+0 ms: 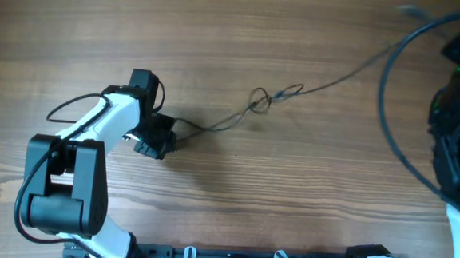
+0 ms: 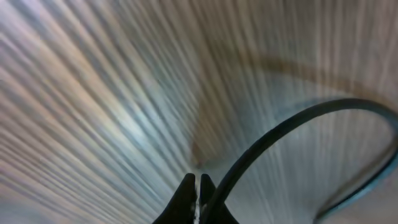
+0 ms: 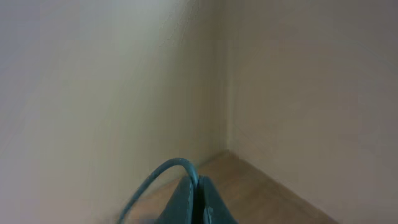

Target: Untangle cables

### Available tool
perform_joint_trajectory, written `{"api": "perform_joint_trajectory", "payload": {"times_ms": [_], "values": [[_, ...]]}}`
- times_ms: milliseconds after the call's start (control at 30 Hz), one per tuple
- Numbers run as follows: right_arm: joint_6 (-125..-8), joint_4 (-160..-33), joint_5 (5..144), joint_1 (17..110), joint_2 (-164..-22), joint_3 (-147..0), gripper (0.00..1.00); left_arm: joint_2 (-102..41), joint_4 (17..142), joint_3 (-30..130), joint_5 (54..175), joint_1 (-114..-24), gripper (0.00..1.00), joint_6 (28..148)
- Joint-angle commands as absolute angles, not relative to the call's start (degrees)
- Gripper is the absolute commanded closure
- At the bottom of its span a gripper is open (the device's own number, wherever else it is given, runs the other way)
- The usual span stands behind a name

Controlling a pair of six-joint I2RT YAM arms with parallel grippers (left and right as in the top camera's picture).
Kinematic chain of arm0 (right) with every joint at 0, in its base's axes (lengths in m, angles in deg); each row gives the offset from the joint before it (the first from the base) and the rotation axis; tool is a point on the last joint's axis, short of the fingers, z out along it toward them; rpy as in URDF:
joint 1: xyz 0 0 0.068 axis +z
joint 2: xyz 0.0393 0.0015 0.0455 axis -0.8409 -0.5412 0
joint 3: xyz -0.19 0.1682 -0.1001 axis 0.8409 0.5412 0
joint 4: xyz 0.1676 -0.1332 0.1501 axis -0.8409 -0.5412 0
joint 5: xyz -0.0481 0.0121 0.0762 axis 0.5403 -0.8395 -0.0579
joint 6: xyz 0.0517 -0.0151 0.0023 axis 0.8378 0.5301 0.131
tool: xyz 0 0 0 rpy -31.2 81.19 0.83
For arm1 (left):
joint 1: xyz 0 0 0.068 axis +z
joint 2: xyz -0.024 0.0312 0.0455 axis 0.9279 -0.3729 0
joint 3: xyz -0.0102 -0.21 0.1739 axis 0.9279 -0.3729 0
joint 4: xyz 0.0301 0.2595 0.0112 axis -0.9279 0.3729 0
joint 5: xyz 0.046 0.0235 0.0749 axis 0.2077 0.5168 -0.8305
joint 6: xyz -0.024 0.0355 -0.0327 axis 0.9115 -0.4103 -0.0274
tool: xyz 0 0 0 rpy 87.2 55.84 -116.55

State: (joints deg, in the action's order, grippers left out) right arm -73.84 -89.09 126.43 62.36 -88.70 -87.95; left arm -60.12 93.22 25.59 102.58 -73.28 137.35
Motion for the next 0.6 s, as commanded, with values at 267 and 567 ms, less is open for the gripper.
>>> {"api": "perform_joint_trajectory", "payload": {"times_ms": [267, 567], "values": [[-96.98, -51.04, 110.1, 47.35, -106.42, -88.24, 0.96, -60.34, 96.63, 25.52, 95.56, -72.82, 0.96, 135.19], [-81.66, -41.82, 104.68, 45.38, -111.15, -93.66, 0.96, -60.34, 96.11, 25.52, 95.39, -73.21, 0.96, 136.61]]}}
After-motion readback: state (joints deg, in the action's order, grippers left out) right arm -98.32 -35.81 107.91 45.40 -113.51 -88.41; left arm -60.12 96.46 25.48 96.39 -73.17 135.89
